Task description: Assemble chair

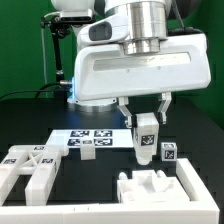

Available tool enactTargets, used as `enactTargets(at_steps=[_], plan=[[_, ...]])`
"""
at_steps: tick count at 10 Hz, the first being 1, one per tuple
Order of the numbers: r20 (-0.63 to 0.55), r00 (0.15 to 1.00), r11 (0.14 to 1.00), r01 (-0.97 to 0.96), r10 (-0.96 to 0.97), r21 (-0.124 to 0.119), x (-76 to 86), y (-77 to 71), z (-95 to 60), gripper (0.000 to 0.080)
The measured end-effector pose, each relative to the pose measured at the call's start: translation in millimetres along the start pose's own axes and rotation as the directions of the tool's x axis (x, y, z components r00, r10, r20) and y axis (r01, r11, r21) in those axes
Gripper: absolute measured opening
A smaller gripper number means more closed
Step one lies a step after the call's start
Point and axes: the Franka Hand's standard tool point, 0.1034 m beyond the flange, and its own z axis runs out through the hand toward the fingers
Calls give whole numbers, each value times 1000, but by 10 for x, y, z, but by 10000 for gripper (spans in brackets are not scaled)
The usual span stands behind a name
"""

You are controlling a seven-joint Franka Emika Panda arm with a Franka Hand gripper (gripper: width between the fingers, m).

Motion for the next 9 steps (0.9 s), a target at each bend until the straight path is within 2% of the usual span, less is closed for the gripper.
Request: enactTargets(at_steps=[1,2,4,9], plan=[[-28,1000,1000,6,-6,2,-17,-138,84,287],[-22,1000,1000,18,-18,6,-4,-216,176,287],[-29,999,1000,29,-28,10,74,-262,237,287],[-34,999,999,37,-36,11,97,-295,271,287]])
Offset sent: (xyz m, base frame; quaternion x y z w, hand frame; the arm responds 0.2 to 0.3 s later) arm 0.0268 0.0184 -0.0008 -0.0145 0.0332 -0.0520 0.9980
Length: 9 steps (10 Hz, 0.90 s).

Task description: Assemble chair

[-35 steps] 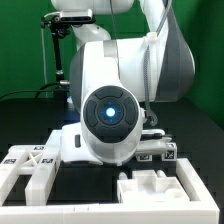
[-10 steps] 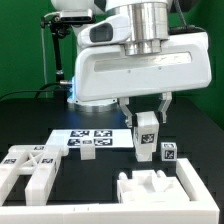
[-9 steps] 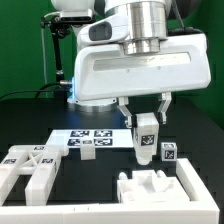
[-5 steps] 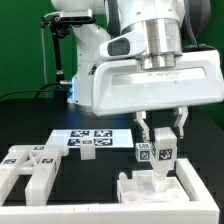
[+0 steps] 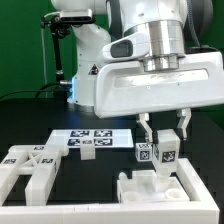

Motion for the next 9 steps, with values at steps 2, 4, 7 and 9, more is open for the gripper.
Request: enactTargets(at_steps=[2,4,7,9], plan=[[-23,1000,1000,18,-18,2,152,-18,88,287],[-20,1000,1000,17,-17,2,132,-15,91,287],[-24,1000,1000,18,-18,2,120,-25,109,287],[-25,999,1000,21,-21,3,140,-37,140,287]])
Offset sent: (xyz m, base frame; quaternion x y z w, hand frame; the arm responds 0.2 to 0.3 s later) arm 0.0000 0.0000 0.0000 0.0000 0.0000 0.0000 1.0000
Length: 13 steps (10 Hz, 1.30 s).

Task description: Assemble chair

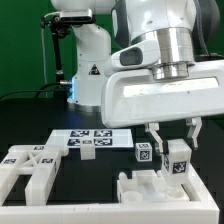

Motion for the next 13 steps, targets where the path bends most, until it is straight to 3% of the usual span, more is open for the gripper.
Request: enactTargets(at_steps=[5,9,10,11,12,13], plan=[[1,1000,1000,8,-8,4,-42,-76,82,287],[-91,996,1000,21,-22,-8,-143,-131,88,287],[-89,996,1000,21,-21,-9,-137,-127,88,343],[-89,996,1000,21,-21,-8,-137,-127,88,343],[-89,996,1000,21,-22,-8,-138,-128,89,543],[-89,996,1000,21,-22,-8,-138,-128,89,543]])
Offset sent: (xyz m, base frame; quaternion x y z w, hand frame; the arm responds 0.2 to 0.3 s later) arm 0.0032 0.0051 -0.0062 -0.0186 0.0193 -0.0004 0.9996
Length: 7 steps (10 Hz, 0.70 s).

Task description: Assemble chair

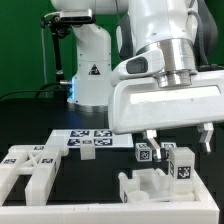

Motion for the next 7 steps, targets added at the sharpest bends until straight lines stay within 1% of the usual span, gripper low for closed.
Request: enactTargets(at_steps=[1,2,3,4,6,7], plan=[[0,1000,1000,0,0,0,0,0,0,626],[10,1000,1000,3,-3,0,3,15,-4,626],[35,999,1000,0,0,2,46,65,-55,646],[43,999,1000,-3,3,2,105,97,-116,649],[58,998,1000,0,0,4,214,119,-222,649],[60,998,1000,6,-7,5,255,131,-244,649]])
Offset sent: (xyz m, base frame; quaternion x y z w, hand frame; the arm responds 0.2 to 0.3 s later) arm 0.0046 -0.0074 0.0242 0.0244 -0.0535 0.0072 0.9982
